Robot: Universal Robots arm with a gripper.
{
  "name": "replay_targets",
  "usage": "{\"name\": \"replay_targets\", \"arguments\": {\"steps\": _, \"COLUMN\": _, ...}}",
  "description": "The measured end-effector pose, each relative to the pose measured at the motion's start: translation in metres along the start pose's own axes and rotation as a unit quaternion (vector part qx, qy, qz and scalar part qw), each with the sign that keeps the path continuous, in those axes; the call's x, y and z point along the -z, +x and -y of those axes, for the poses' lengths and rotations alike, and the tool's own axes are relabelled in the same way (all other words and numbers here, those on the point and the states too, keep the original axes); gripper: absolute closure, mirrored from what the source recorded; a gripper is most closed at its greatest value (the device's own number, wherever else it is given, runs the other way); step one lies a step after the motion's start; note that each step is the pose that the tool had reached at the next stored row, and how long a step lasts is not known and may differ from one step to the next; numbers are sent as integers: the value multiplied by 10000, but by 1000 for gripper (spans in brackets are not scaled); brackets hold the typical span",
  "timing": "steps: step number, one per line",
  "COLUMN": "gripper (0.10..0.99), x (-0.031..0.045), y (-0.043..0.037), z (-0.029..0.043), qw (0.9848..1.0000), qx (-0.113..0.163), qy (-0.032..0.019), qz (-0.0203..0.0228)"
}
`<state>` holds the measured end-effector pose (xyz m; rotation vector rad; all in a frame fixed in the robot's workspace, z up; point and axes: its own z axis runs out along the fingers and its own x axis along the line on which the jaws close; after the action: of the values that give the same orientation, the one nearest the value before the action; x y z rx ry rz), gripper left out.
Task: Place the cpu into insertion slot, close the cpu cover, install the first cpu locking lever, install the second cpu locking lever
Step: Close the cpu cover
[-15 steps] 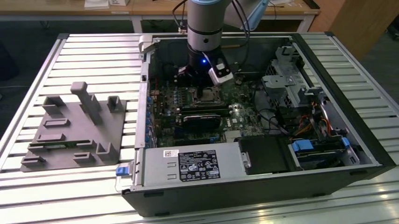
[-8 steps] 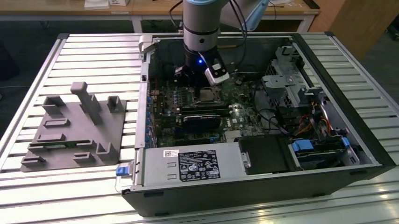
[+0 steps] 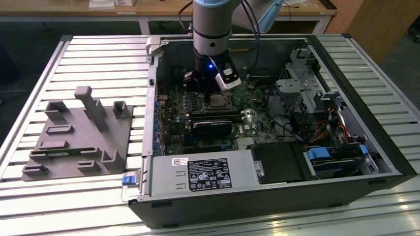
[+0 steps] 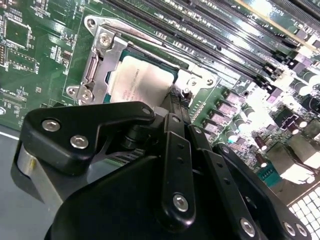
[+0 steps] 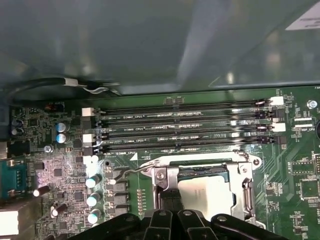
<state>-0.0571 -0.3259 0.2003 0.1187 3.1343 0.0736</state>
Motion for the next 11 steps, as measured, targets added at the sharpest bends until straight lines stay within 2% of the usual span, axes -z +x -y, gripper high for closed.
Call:
{"name": "replay_targets", "arguments": {"steps": 4, "gripper": 980, "x": -1, "y": -45, "z": -4, "qw": 10000, "qx": 0, "qy": -1, "qz": 0}}
{"name": "replay_targets", "arguments": {"steps": 11, "gripper": 980, "x": 9, "y": -49, "z": -5, "qw": 10000, "qx": 0, "qy": 0, "qz": 0}}
